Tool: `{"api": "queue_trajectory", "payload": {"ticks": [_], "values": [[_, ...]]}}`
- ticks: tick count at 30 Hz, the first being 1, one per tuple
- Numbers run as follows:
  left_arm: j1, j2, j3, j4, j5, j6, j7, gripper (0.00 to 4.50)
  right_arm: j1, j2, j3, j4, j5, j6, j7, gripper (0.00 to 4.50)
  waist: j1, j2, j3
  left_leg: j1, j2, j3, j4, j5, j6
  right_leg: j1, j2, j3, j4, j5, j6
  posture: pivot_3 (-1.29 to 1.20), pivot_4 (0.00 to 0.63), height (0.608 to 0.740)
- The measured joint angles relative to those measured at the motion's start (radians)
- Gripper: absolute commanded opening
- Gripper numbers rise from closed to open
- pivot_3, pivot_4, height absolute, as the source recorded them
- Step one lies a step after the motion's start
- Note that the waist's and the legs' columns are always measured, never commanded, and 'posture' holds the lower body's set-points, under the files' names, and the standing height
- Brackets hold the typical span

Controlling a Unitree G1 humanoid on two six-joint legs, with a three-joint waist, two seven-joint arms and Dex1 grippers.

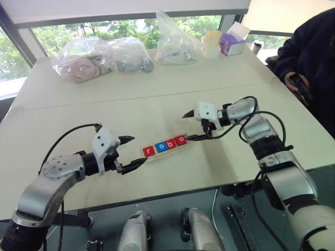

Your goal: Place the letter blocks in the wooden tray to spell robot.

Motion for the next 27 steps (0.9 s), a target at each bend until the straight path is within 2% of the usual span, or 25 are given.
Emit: {"api": "queue_trajectory", "payload": {"ticks": [11,27], "values": [[-0.019,0.0,-0.004,0.009,0.0,0.0,-0.011,4.5,0.0,0.009,0.008,0.09,-0.052,-0.078,-0.124,4.44,-0.001,0.0,0.0,0.0,0.0,0.0,0.0,0.0,0.0,0.0,0.0,0.0,0.0,0.0,0.0,0.0,0.15,0.725],[-0.012,0.0,-0.004,0.008,0.0,0.0,-0.003,4.5,0.017,0.053,0.011,0.076,-0.051,-0.093,-0.112,4.44,-0.001,0.0,0.0,0.0,0.0,0.0,0.0,0.0,0.0,0.0,0.0,0.0,0.0,0.0,0.0,0.0,0.15,0.725]]}}
